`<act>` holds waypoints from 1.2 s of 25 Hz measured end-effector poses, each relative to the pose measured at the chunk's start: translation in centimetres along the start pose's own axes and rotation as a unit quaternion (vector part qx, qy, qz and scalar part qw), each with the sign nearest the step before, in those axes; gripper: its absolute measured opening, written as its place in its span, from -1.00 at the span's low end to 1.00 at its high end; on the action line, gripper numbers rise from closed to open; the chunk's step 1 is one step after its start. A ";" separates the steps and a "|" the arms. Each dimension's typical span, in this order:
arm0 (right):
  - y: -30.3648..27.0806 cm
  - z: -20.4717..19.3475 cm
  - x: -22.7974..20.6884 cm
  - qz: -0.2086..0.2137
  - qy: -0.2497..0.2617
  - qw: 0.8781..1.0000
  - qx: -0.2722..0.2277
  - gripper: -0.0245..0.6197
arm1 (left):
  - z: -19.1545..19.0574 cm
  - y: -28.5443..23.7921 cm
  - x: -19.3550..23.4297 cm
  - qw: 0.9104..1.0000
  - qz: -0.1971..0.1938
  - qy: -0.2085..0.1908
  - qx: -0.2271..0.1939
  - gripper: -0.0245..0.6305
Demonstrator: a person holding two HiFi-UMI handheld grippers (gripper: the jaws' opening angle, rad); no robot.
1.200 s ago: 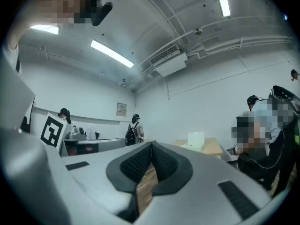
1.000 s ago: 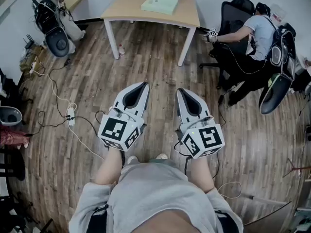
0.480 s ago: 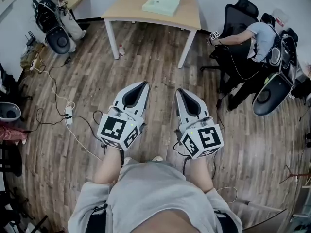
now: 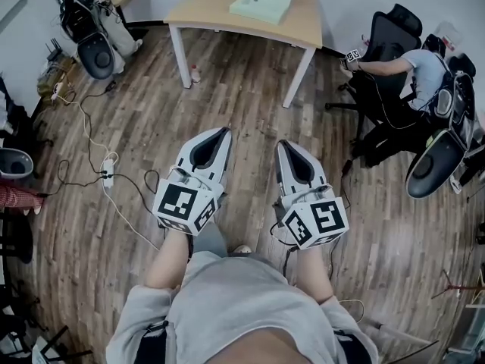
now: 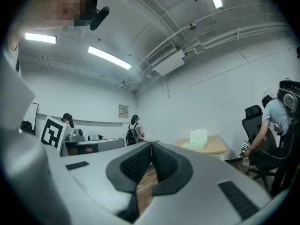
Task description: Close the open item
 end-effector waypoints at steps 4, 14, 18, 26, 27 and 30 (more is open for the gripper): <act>-1.9 -0.2 -1.7 -0.016 0.003 1.000 0.000 -0.90 | -0.5 -2.4 1.9 1.000 0.007 -0.017 -0.006 -0.89; -11.1 0.9 -7.6 -0.060 0.012 0.998 -0.020 -0.90 | -0.6 -12.4 8.7 1.000 -0.026 -0.007 -0.007 -0.89; -16.1 1.4 -9.4 -0.070 0.011 0.997 -0.033 -0.90 | -0.1 -16.7 12.3 0.999 -0.041 -0.013 -0.012 -0.89; -24.6 0.9 -12.4 -0.089 0.006 0.995 -0.040 -0.90 | -0.2 -23.4 18.6 0.998 -0.066 -0.020 -0.014 -0.89; -25.3 0.8 -12.6 -0.092 0.006 0.995 -0.041 -0.90 | -0.2 -23.9 19.3 0.997 -0.068 -0.019 -0.013 -0.89; -27.4 0.5 -13.0 -0.096 0.002 0.994 -0.043 -0.90 | -0.5 -25.5 21.2 0.997 -0.073 -0.018 -0.012 -0.89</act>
Point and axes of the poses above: the fingertips, and each gripper's own axes: y backward along the fingers, x to its left, z out of its top, the point moved 6 cm from there along y, backward along the fingers, and after that the axes turned 12 degrees about z, right-handed, at the moved point
